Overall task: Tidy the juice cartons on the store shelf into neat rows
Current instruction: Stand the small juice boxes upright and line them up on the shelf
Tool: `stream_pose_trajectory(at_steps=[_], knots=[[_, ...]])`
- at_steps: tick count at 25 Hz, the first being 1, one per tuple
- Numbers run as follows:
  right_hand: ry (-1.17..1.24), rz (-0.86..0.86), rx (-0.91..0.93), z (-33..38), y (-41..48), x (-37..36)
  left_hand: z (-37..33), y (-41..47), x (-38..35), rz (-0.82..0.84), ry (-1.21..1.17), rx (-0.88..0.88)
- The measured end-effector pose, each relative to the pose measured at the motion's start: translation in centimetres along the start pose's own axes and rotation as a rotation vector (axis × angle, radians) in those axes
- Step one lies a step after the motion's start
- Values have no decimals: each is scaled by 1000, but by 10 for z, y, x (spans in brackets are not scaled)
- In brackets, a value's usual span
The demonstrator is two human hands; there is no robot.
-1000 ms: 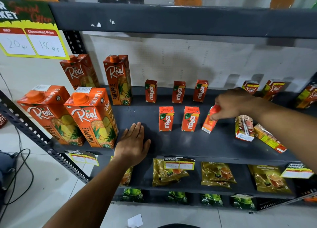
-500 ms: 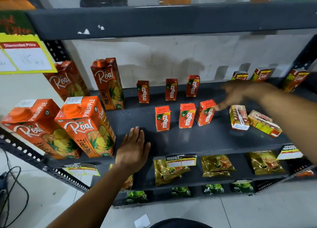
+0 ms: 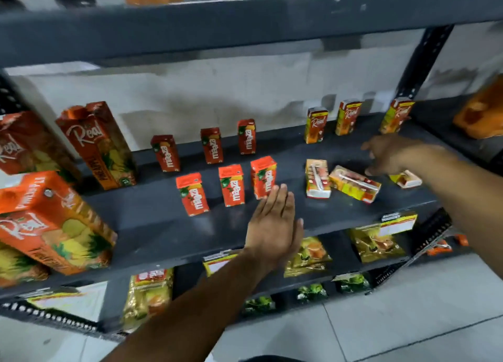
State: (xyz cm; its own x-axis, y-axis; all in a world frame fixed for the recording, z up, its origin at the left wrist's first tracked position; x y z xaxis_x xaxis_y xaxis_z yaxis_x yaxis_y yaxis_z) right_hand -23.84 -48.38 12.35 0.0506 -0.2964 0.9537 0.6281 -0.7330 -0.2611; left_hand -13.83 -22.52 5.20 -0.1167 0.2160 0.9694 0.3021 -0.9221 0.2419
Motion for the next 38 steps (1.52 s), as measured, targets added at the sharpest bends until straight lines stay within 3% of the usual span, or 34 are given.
stream_pose_trajectory(at_steps=[7,12,17,19,22,25,27,30,38], knots=[[179,-53,-8,-123,6,31,-36,36,-52,174,117,315],[480,-144,-150,-144,1,-24,-41,35,-56,196,197,312],[367,-153,-134,-147,6,-36,-39,38,-61,216,199,307],[228,-219,-8,-145,13,-8,-39,39,-61,211,192,311],[-201,-329,335,-119,18,29,-39,38,-61,196,184,311],[-629,-304,610,-88,19,35,-40,37,-57,181,166,314],[-766,-244,732,-74,19,29,-41,36,-57,176,167,311],[-770,-195,811,-71,22,26,-40,35,-57,163,166,317],[-431,-60,837,-74,26,40,-40,35,-58,167,177,329]])
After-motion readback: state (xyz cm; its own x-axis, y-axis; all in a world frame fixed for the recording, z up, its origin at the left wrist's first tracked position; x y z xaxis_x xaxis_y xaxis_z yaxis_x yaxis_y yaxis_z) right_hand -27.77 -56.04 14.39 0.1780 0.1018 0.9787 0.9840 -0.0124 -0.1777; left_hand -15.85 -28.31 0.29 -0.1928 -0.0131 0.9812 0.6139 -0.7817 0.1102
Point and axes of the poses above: each hand's wrist, its own y-axis towards the middle knuckle, its own x-axis out of the back of the hand, z = x × y, the point moved 7 cm from there along y, towards the middle knuckle, and after that the axes turned 14 degrees about y, right-handed, at the moved point
